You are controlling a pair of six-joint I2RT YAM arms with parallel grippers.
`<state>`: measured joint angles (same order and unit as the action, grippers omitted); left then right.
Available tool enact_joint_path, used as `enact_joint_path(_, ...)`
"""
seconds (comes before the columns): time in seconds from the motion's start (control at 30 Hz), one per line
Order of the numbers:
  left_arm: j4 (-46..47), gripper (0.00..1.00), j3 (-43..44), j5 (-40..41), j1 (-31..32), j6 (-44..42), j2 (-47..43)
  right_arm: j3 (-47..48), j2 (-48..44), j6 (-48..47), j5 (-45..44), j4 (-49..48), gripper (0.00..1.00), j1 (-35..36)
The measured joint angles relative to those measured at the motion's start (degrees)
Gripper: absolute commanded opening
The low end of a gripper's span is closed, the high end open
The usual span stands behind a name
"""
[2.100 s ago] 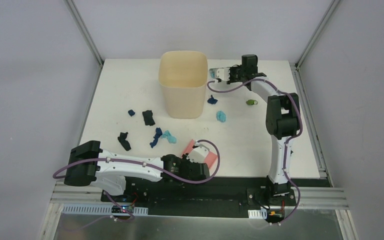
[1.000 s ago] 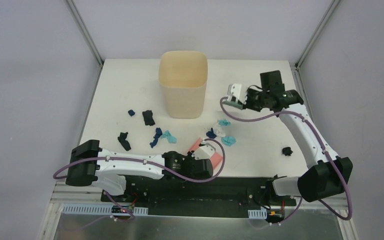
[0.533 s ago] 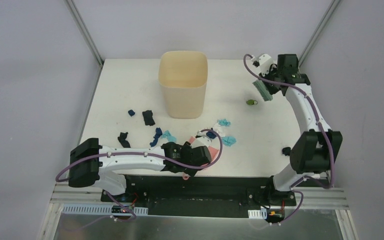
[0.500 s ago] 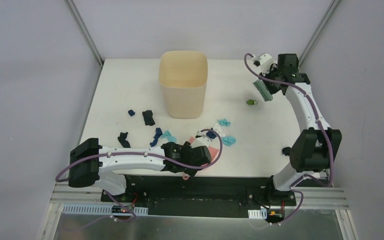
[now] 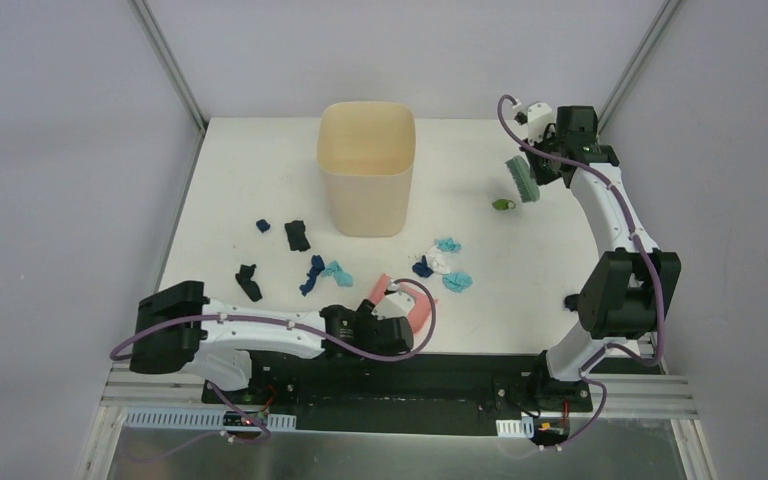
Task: Sweep away the paper scraps from the table
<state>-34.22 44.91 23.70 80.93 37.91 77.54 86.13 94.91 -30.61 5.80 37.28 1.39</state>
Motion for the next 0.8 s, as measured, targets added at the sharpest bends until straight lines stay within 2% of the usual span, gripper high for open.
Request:
enact_joint_path(0.23, -1.8, 0.36, 3.8, 0.2, 1.2, 0.0, 10.2, 0.2, 1.0, 0.0, -0.5, 0.3, 0.0, 0.3)
enact_joint_path(0.43, -6.8, 0.21, 9.9, 0.5, 1.2, -1.2, 11.3, -0.4, 4.2, -2.6, -3.3, 1.5, 0.0, 3.6)
enact_joint_path(0.67, -15.5, 0.12, 18.3, -0.6, 0.3, -5.6, 12.1, -2.6, 4.2, -3.8, -6.1, 2.1, 0.0, 9.0)
enact_joint_path(0.8, -18.4, 0.1, 18.8, -4.4, -3.5, -7.6, 12.5, -2.6, 4.2, -2.7, -5.8, 3.3, 0.0, 11.5)
